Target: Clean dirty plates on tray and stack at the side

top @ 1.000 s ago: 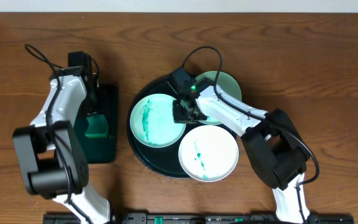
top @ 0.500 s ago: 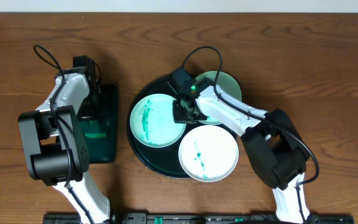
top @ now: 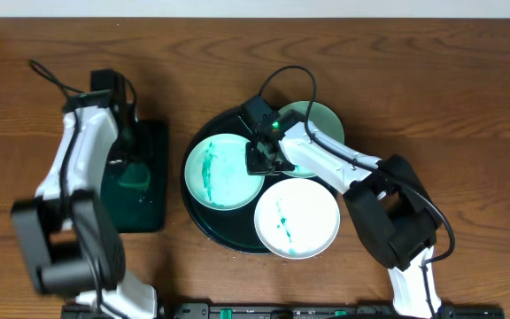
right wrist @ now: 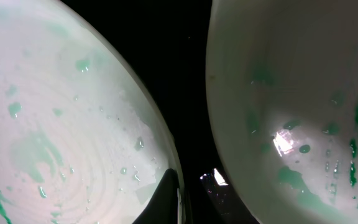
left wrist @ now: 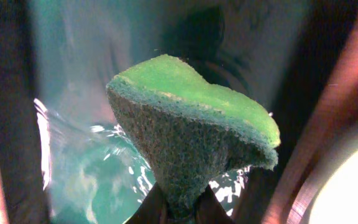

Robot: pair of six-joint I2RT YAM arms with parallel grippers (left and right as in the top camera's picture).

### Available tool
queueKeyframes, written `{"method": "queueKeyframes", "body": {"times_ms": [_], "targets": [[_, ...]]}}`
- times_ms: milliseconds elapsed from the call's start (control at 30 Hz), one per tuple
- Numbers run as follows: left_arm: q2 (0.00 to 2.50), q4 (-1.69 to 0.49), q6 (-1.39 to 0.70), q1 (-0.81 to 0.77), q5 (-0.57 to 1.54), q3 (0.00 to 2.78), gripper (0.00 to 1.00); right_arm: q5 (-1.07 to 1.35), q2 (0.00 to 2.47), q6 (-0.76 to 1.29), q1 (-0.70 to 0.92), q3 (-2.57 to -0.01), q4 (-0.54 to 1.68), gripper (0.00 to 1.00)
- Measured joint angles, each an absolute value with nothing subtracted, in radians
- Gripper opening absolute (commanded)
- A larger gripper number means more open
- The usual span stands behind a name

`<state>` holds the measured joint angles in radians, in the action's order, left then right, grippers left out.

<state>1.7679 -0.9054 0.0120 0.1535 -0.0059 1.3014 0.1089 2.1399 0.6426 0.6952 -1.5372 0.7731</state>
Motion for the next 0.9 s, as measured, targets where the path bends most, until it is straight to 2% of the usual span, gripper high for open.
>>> {"method": "queueKeyframes", "body": {"times_ms": [200,900], "targets": [[1.634,-0.917,0.012,0.153,0.018,1.303,0.07,0.112,2.14,0.642,0.694,-1.537,0.773,0.01],[1.638,-0.916,0.007,0.153,0.021,1.303,0.07,0.121,2.14,0.639,0.69,-1.537,0.773,0.01]]}}
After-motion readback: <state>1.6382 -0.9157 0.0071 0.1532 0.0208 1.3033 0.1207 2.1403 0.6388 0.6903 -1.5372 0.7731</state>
